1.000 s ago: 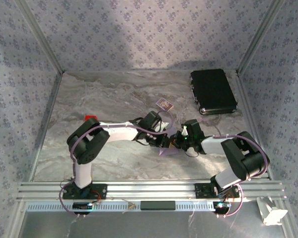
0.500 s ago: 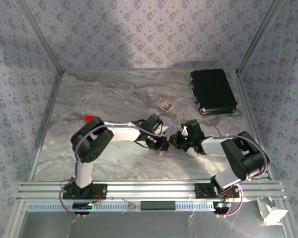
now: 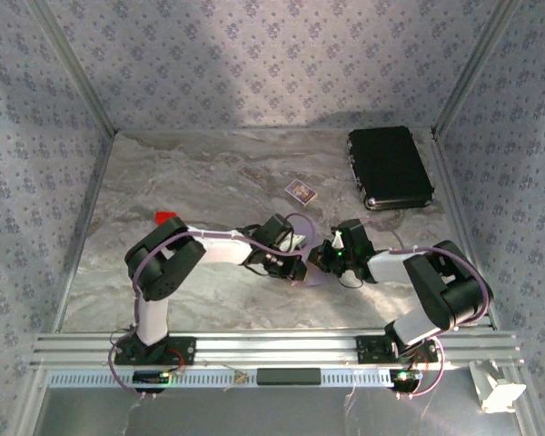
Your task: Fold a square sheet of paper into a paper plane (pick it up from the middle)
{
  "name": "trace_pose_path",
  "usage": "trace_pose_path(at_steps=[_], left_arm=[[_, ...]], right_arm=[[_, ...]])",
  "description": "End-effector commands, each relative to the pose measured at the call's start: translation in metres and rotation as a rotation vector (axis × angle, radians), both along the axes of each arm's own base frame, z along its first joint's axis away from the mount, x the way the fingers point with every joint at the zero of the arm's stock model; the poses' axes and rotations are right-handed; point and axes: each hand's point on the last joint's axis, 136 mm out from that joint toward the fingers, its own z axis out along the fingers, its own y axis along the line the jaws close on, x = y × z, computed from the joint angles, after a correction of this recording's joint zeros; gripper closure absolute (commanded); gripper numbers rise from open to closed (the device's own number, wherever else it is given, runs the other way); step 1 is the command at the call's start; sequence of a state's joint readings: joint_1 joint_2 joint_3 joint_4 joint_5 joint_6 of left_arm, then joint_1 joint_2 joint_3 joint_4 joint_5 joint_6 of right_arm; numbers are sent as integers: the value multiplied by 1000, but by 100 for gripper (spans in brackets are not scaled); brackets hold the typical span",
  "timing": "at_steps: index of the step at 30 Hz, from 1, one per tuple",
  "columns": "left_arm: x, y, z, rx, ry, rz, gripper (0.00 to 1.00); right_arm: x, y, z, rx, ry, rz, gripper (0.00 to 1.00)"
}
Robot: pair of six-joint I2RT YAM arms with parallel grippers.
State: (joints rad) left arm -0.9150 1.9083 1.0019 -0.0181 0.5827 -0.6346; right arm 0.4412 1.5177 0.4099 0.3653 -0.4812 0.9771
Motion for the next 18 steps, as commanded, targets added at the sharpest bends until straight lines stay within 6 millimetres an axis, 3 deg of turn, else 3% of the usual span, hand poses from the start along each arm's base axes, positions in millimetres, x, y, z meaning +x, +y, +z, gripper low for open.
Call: trace_pose_path(at_steps=[1,12,18], left_arm=[[-29,20,-12,71,81,-18,86],[-41,35,-14,97,83,-12,86],[-45,32,-7,78,83,-27,86]], right_arm=[[-19,-24,-35,-117,105,-51,99],[-18,-23,-34,-115,101,-49,99],[-19,-23,-34,-115,101,-49,99]])
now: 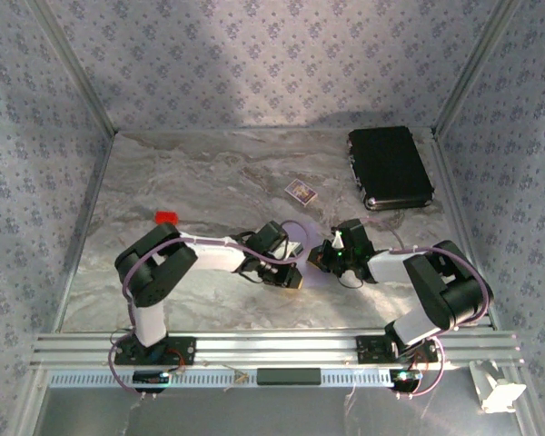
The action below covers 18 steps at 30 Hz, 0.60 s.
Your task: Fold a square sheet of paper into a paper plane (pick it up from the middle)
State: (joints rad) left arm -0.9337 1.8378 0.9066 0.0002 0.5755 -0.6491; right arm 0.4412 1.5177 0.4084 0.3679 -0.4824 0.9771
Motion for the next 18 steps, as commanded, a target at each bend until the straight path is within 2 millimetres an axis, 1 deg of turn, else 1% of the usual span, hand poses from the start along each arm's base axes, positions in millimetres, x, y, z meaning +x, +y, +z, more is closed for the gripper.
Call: trace_pose_path(at_steps=[1,3,6,10,12,14,18], left_arm=[[-25,15,-4,61,74,-26,86],[-25,13,4,42,66,-32,86],[-19,8,20,6,24,-29,85],[-3,-3,48,-64,-54,-12,83],[4,-8,57,-103,-75,4,83],[16,-9,58,-111,-82,29,83],[31,-15,52,-111,-66,33,83]], right_arm=[[-18,-23,-33,-115,100,-50,99],[-18,-23,-32,-113,97,-49,99],[-17,-23,-30,-110,91,-50,99],[-17,-22,-27,-105,82,-46,99],[-16,-21,-26,-104,80,-45,99],[-17,-22,-26,-104,80,-45,99],[-16,-21,-25,-100,75,-42,99]])
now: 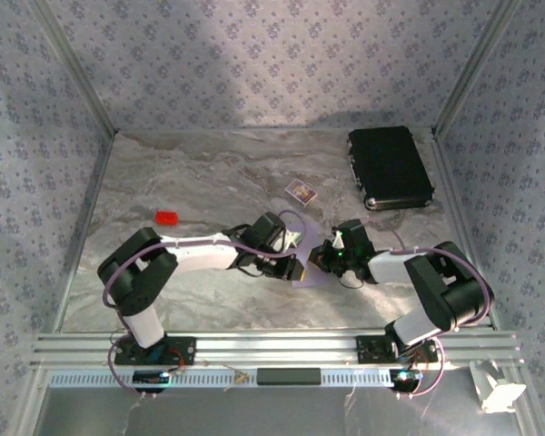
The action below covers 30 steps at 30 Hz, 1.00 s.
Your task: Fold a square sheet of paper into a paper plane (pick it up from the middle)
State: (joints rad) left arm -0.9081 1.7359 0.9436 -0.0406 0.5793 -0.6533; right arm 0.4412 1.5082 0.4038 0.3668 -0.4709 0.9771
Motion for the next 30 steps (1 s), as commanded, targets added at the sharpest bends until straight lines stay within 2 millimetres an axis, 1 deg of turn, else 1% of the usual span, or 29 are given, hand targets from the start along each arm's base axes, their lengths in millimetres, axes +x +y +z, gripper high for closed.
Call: trace_pose_path(at_steps=[1,8,11,13,15,16,18,21,23,25,27,30], left_arm=[[17,-12,5,-33,-17,6,83],[24,-18,-15,7,-6,1,84],[25,-16,-29,45,4,-2,91],[20,-7,-48,115,15,-5,95],[11,3,-64,158,43,-5,99],[7,8,-71,173,52,0,100],[-2,21,-82,211,57,-6,100],[-10,37,-93,250,57,-3,100],[-11,38,-94,246,57,-4,100],[-10,37,-91,238,53,-8,100],[-8,34,-88,231,41,-10,100],[-8,30,-83,206,35,-19,100]], right_arm=[[-16,-19,-25,-95,81,-35,99],[-17,-19,-25,-91,80,-38,99],[-17,-19,-25,-92,80,-33,99],[-15,-16,-23,-83,73,-26,99],[-14,-15,-20,-77,63,-17,98],[-13,-14,-18,-73,56,-11,98],[-8,-9,-6,-71,16,29,96],[-5,-7,8,-122,-17,82,95],[-3,-4,17,-108,-45,102,94],[-5,3,22,-76,-52,129,94],[-9,9,20,-57,-45,148,94],[-14,15,9,-33,-6,156,95]])
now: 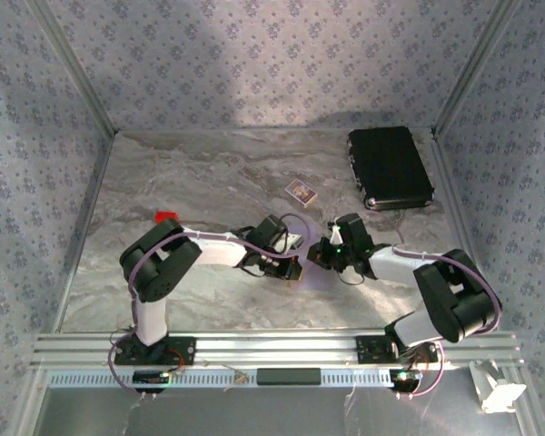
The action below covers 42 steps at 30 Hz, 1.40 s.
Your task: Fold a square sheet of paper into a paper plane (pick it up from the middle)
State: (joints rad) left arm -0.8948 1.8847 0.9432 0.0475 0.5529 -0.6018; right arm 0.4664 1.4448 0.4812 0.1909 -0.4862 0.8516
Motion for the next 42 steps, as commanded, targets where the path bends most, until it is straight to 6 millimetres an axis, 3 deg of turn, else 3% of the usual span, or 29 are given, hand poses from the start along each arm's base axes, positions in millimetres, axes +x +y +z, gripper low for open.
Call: trace_pose_path(at_steps=[1,4,6,16,22,29,33,38,42], left_arm=[[-21,31,-34,149,51,-10,100],[-21,34,-36,167,53,-22,100],[-22,38,-38,189,51,-29,100],[-22,44,-51,217,59,-10,100],[-23,47,-52,223,55,-6,100],[-21,45,-49,219,44,-3,100],[-19,43,-45,209,38,-2,100],[-16,40,-40,197,29,-1,100],[-14,36,-35,185,19,-2,100]], right_arm=[[-13,5,-17,3,65,37,95],[-19,-12,-41,-66,131,-4,96],[-17,-22,-46,-67,140,-41,97],[20,-48,-34,-35,89,-110,97],[31,-63,-30,-45,64,-134,97],[36,-60,4,20,-14,-142,97],[27,-42,15,36,-40,-99,97],[13,-13,5,61,-5,-21,97],[5,-15,-20,20,57,-20,99]])
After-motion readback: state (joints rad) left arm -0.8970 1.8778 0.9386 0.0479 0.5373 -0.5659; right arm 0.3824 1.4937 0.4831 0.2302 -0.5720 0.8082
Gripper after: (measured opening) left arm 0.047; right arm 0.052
